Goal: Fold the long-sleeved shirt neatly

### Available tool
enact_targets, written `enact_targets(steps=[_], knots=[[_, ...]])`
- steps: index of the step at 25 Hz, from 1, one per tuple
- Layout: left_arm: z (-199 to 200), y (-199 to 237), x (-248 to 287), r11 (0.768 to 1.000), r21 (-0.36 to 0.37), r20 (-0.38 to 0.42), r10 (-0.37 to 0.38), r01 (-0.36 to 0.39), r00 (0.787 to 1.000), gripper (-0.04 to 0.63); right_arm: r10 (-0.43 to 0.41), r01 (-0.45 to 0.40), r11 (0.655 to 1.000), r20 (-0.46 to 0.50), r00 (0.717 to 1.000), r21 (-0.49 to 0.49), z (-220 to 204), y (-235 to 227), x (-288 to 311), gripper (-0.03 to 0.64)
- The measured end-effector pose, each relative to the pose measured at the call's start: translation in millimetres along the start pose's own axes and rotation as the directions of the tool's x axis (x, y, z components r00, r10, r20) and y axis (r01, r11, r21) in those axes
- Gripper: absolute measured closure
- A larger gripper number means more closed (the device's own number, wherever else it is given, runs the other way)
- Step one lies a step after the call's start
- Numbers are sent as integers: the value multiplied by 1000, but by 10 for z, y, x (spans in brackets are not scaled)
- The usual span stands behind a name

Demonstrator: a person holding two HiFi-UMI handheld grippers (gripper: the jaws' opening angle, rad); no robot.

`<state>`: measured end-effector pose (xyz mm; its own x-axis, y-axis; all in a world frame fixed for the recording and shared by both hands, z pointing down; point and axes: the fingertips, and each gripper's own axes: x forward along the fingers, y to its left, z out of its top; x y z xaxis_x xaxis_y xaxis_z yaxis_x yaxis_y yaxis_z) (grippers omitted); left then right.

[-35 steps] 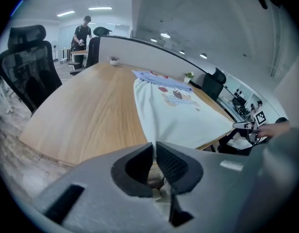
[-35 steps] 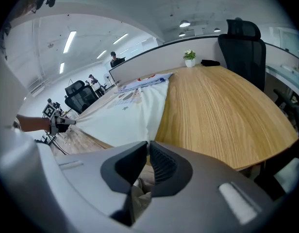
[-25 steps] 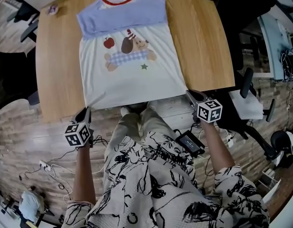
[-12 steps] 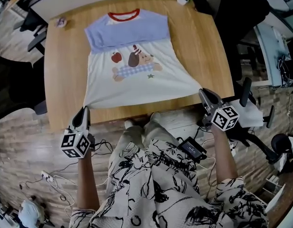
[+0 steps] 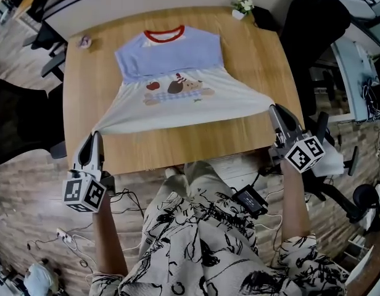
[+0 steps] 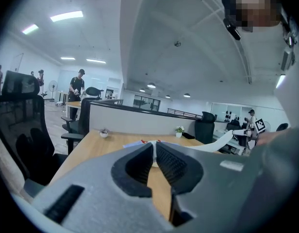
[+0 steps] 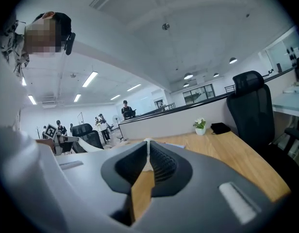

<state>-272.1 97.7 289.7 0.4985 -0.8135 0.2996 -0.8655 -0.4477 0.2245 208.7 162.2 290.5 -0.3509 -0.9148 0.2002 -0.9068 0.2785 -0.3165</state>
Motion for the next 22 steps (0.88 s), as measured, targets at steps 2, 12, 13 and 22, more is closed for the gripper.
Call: enact_targets(steps=[2, 12, 13, 22], knots=[[137, -11, 83, 1000, 15, 20, 7, -7, 1000, 566, 6, -6, 1000, 21, 1000, -3, 138, -50, 83, 589], [551, 116, 609, 993, 56, 54, 97, -100, 994, 566, 47, -46, 998, 23, 999, -40, 572, -374, 697, 589], [588, 127, 654, 992, 65, 54, 107, -110, 993, 566, 51, -50, 998, 22, 998, -44, 609, -403, 757, 589], [800, 229, 1119, 968, 159, 32, 191, -193, 981, 565, 91, -89, 989, 8, 996, -118, 930, -658, 1293, 589]])
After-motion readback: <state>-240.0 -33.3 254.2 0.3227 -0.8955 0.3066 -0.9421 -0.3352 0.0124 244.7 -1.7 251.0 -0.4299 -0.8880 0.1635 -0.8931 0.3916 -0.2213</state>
